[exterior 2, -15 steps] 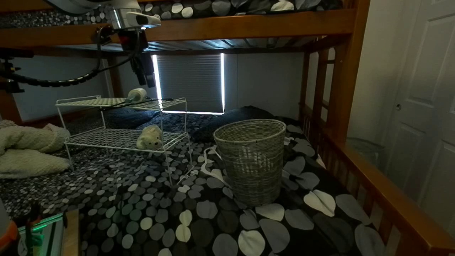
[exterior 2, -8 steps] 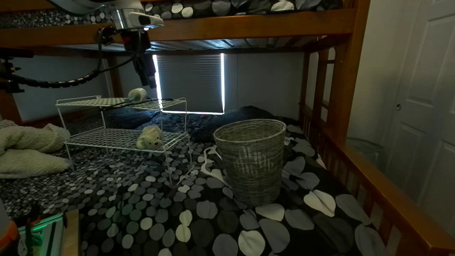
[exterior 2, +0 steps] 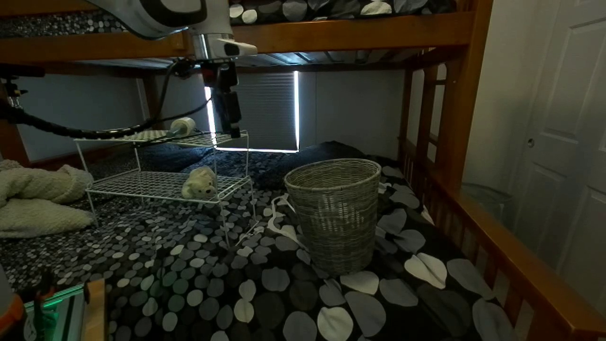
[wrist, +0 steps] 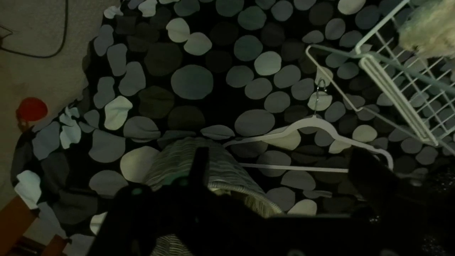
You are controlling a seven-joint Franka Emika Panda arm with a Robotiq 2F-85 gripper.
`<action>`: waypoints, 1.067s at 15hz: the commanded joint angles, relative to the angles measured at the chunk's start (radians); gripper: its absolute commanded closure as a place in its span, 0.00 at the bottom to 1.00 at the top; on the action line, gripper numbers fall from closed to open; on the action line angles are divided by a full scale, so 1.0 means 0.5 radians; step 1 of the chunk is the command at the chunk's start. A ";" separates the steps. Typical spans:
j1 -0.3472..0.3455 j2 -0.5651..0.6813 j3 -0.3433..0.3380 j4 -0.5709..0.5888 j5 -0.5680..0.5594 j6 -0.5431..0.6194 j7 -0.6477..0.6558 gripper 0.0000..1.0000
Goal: Pick up the white bedsheet from the brown basket and put it on the top white rack
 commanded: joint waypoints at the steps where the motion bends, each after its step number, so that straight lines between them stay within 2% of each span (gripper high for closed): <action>1: -0.055 0.233 -0.054 0.118 -0.112 0.115 -0.002 0.00; 10: -0.078 0.795 -0.140 0.569 -0.548 0.294 0.006 0.00; 14: -0.056 0.977 -0.196 0.705 -0.597 0.374 0.019 0.00; 15: -0.042 0.888 -0.199 0.638 -0.537 0.331 -0.005 0.00; 16: -0.040 0.930 -0.210 0.666 -0.544 0.354 -0.006 0.00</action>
